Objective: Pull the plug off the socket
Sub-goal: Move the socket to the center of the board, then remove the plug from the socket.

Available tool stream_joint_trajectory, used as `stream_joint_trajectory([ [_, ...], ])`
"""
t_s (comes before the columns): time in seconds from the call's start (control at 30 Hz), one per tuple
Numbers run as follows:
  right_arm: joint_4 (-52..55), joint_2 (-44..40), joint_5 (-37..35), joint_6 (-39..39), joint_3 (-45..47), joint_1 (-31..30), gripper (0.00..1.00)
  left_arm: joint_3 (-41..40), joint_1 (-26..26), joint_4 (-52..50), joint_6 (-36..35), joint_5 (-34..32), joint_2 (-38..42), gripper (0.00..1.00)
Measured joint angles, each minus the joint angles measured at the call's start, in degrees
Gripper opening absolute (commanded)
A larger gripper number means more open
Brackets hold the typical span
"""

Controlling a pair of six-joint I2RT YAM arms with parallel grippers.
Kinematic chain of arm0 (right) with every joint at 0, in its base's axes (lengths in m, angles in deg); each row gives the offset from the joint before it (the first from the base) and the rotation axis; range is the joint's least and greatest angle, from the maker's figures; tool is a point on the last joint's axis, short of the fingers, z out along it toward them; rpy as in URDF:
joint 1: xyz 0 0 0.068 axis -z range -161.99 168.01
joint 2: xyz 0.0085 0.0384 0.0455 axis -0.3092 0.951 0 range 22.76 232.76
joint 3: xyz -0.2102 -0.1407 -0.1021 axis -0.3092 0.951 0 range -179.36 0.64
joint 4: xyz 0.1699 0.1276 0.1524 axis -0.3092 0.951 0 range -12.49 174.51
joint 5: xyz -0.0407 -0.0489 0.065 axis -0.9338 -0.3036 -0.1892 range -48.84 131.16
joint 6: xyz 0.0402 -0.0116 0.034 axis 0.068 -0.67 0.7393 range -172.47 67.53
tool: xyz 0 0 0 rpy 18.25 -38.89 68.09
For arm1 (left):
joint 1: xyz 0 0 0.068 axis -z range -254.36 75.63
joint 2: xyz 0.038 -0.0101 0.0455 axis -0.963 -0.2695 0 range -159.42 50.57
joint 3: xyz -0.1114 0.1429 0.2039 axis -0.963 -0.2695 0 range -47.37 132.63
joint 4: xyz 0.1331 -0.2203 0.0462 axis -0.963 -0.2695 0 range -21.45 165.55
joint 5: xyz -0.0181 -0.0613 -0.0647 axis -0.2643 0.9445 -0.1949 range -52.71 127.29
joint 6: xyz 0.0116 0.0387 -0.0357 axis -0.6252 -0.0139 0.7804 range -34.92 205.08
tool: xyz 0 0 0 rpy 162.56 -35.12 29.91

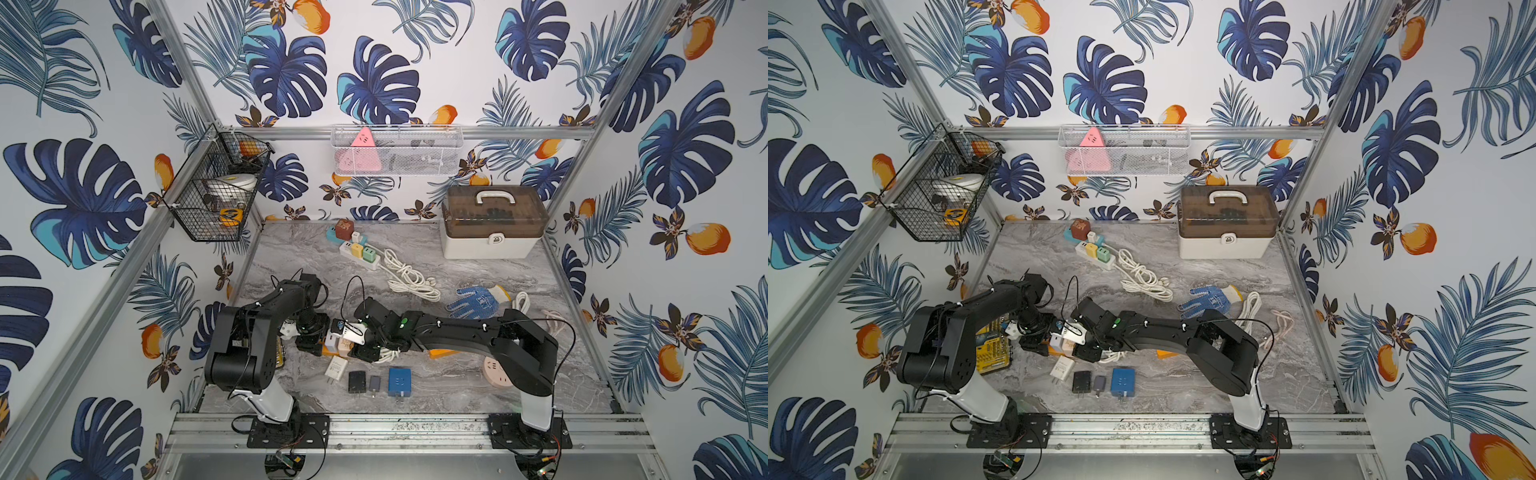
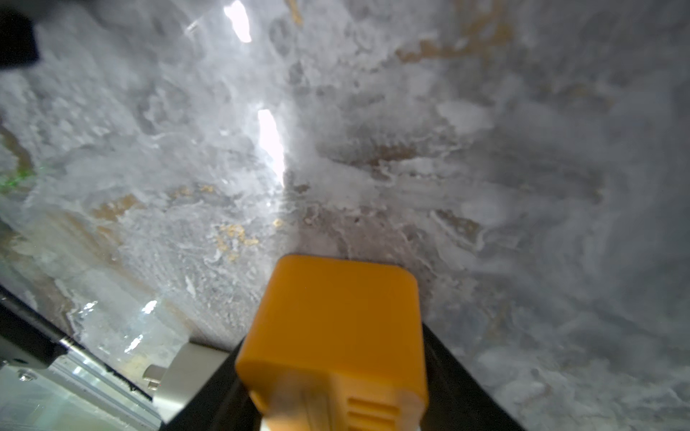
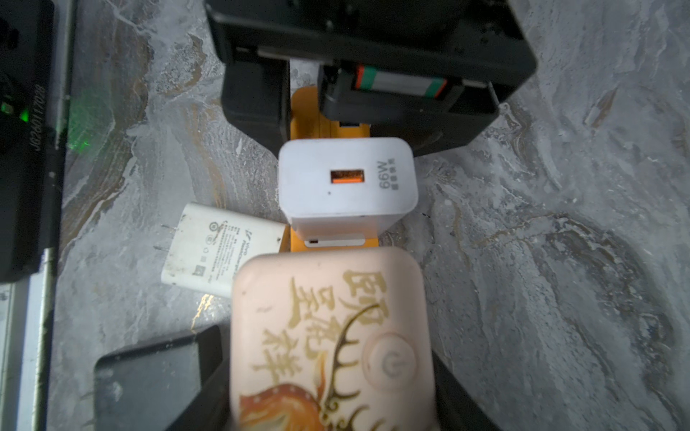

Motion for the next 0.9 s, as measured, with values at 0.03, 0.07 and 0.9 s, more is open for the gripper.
stream_joint_trajectory([
  [0.03,0.3,0.0,0.1,0.4,-0.2,0.0,0.31,-0.2,0.0,0.1,0.0,0.0,0.2,0.5],
  [0.07,0.5,0.0,0.2,0.6,-0.4,0.0,0.3,-0.3,0.0,0.2,0.0,0.0,0.3,0.45],
  [0.9,8.5,-0.8,12.7,9.0,-7.8,4.2,0.19,-1.7,-0.1,-0.2,0.0,2.4,0.0,0.0],
])
